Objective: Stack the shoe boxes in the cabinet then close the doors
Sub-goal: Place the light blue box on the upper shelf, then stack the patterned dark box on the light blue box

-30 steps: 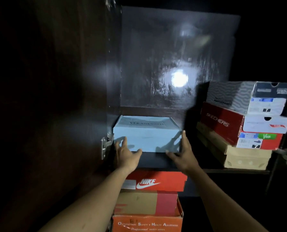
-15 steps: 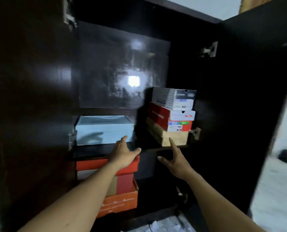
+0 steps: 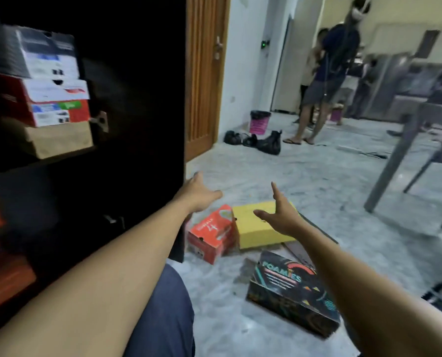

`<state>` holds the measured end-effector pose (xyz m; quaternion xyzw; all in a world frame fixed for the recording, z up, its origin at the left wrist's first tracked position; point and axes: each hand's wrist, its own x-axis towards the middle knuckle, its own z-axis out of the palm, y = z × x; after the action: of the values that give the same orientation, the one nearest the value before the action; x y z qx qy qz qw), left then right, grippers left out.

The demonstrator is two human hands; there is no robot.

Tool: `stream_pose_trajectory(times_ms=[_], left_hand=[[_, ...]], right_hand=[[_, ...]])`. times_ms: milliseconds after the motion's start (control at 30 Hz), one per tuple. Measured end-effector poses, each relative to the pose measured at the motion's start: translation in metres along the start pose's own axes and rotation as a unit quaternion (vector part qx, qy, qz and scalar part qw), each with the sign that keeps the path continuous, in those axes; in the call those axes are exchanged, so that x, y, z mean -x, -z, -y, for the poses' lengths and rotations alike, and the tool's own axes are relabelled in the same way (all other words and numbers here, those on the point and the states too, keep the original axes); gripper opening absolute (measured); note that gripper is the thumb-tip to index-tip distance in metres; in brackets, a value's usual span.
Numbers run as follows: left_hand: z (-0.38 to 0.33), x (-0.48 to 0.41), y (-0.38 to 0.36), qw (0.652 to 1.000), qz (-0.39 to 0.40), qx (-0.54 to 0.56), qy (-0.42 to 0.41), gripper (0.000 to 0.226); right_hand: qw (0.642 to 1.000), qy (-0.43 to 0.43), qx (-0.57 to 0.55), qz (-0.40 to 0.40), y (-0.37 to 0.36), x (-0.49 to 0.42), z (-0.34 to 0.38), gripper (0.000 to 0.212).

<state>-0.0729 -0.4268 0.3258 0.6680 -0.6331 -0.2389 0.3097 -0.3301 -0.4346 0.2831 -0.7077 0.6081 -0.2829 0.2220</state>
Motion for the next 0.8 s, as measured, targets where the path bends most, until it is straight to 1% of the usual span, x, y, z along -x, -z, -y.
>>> stream_pose_trajectory(times_ms=[133,233,333,367,400,467,600,633,733,800], left_hand=[[-0.028,-0.01,-0.089,0.992,0.119,0.002,-0.045,0.1],[-0.033,-0.018,-0.141,0.983,0.172,-0.013,-0.061,0.102],[-0.028,-0.023,-0.186,0.975,0.211,-0.039,-0.063,0.096],[-0.025,-0.024,-0.201,0.973,0.217,-0.05,-0.061,0.091],[-0.022,-0.025,-0.216,0.973,0.218,-0.053,-0.055,0.083],[-0.008,-0.022,-0.249,0.974,0.218,-0.049,-0.036,0.076],[0.035,-0.012,-0.308,0.973,0.231,-0.008,0.016,0.083],[0.046,-0.01,-0.32,0.972,0.233,0.003,0.026,0.084],[0.082,-0.012,-0.351,0.968,0.24,0.024,0.068,0.089],[0.101,-0.012,-0.364,0.969,0.232,0.014,0.084,0.099]], right_hand=[[0.995,-0.088,0.016,-0.039,0.04,0.031,-0.071,0.108],[0.987,-0.145,0.011,-0.066,0.051,0.051,-0.114,0.106],[0.981,-0.179,-0.014,-0.075,0.046,0.068,-0.159,0.097],[0.979,-0.19,-0.024,-0.07,0.041,0.075,-0.174,0.093],[0.975,-0.209,-0.03,-0.063,0.035,0.081,-0.194,0.094],[0.966,-0.252,-0.035,-0.049,0.02,0.096,-0.232,0.103],[0.946,-0.314,-0.079,-0.025,-0.015,0.124,-0.294,0.111],[0.943,-0.319,-0.089,-0.025,-0.024,0.128,-0.307,0.114],[0.936,-0.327,-0.12,-0.042,-0.05,0.135,-0.335,0.12],[0.927,-0.34,-0.146,-0.064,-0.065,0.138,-0.349,0.12]])
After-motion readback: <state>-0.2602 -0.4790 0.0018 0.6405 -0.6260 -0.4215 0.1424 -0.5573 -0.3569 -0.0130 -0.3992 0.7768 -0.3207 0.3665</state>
